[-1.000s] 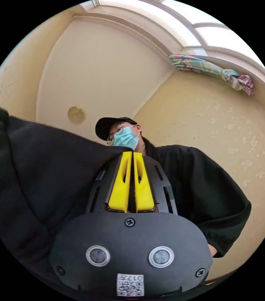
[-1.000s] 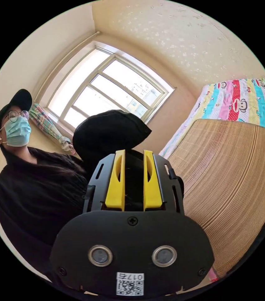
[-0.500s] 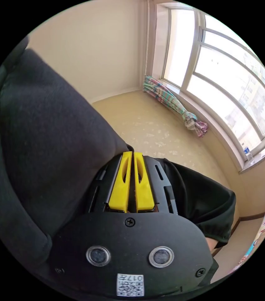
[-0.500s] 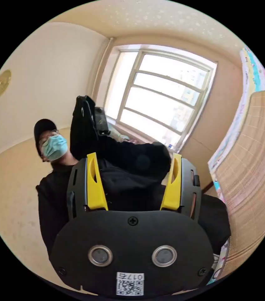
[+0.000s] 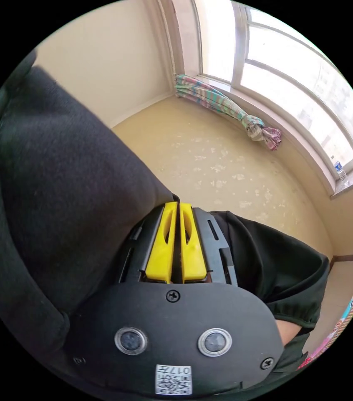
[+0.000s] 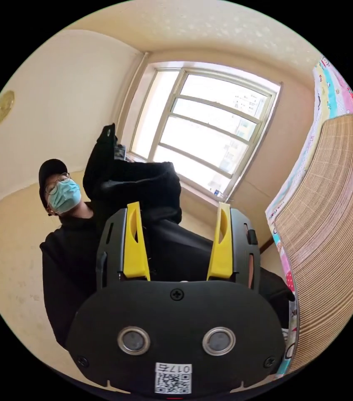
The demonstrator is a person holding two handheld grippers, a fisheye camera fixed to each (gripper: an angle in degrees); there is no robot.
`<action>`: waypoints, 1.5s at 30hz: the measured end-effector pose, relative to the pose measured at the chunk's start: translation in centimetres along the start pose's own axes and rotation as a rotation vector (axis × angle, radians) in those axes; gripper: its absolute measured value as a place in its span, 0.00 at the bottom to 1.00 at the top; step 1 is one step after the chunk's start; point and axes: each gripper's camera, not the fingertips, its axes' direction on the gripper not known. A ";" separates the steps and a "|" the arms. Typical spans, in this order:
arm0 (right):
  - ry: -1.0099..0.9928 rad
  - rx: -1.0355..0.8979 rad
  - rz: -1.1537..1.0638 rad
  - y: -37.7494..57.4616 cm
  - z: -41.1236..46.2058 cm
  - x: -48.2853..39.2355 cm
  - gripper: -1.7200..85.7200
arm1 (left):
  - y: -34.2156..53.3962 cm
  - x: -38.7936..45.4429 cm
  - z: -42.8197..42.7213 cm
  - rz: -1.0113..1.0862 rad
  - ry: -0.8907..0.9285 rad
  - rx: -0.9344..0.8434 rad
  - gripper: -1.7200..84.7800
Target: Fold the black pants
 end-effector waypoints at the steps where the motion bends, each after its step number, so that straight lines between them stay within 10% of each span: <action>1: -0.009 -0.069 -0.024 -1.1 1.9 -0.4 0.31 | -0.1 -0.5 0.4 -0.001 0.027 -0.014 0.02; 7: -0.329 -0.115 -0.398 -7.0 9.1 -7.0 0.33 | 0.2 -2.0 -0.3 -0.032 0.105 0.003 0.02; 13: -0.185 -0.009 -0.592 -5.4 6.3 -15.1 0.22 | -3.6 6.5 -3.2 0.099 -0.222 -0.120 0.02; 18: 0.099 0.248 -0.671 -3.6 0.5 -24.0 0.15 | -5.7 16.1 -2.9 0.022 -1.004 -0.488 0.01; 24: 0.507 0.243 -0.843 -3.9 3.8 -35.6 0.14 | -2.6 20.9 -9.5 -0.386 -1.584 -0.323 0.03; 30: 0.616 0.098 -0.933 -7.0 9.3 -40.0 0.13 | 1.6 20.4 -17.5 -0.914 -1.648 -0.222 0.22; 38: 0.580 -0.047 -0.996 -8.7 16.6 -42.9 0.09 | 0.4 18.8 -24.2 -1.037 -1.975 -0.201 0.33; 45: 0.560 0.022 -0.942 -9.6 17.4 -43.5 0.08 | 6.9 11.9 -32.4 -1.240 -1.455 0.050 0.24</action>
